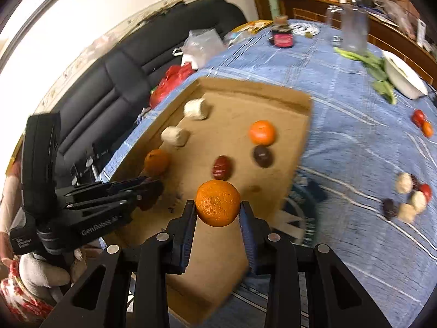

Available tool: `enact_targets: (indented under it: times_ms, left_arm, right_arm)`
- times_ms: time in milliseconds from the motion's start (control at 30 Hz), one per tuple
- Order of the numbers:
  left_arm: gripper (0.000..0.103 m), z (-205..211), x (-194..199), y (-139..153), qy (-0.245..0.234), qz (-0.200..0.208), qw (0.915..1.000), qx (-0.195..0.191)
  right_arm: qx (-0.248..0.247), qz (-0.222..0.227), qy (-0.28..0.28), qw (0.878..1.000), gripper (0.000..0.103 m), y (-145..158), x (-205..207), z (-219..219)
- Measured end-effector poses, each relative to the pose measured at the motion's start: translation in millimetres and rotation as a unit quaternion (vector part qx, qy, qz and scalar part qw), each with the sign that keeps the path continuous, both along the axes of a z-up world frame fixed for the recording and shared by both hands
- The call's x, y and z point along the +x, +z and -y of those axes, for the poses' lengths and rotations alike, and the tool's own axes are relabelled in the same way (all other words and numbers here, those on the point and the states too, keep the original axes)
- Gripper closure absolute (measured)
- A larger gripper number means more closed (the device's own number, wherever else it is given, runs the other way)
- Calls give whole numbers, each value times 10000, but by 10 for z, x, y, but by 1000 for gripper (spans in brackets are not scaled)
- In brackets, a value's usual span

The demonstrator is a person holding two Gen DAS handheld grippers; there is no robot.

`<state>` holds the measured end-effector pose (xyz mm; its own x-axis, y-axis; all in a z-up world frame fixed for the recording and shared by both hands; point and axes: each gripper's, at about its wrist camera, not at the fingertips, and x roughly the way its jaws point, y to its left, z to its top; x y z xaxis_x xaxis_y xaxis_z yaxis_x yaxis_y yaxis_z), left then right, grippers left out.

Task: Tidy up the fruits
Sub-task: 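Lower the red date and mandarin into the box, open both grippers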

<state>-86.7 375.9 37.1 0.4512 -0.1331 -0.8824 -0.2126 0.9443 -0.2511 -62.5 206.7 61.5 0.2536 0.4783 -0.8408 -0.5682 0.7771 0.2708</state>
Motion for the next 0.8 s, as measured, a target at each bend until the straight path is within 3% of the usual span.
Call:
enact_targets:
  times_ms: [367,700,733,800]
  left_arm:
    - [79,6,122,-39,-309,10,9993,215]
    - [78,-38,148,-24,-261,-6,9995,167]
    - [77,-47,146,-12,-240,4,9996,152]
    - [63,-79,130,48,-152,84,9997,141]
  right_arm:
    - [-430,-154,-234,9987,68,-359,114,-207]
    - [-478,-167,-343,9981,66,-416,158,-242]
    - [-455,-203,-347,9982,65,-418,159,-236]
    - [-383,-239,-352,9984,58,-399,153,-219]
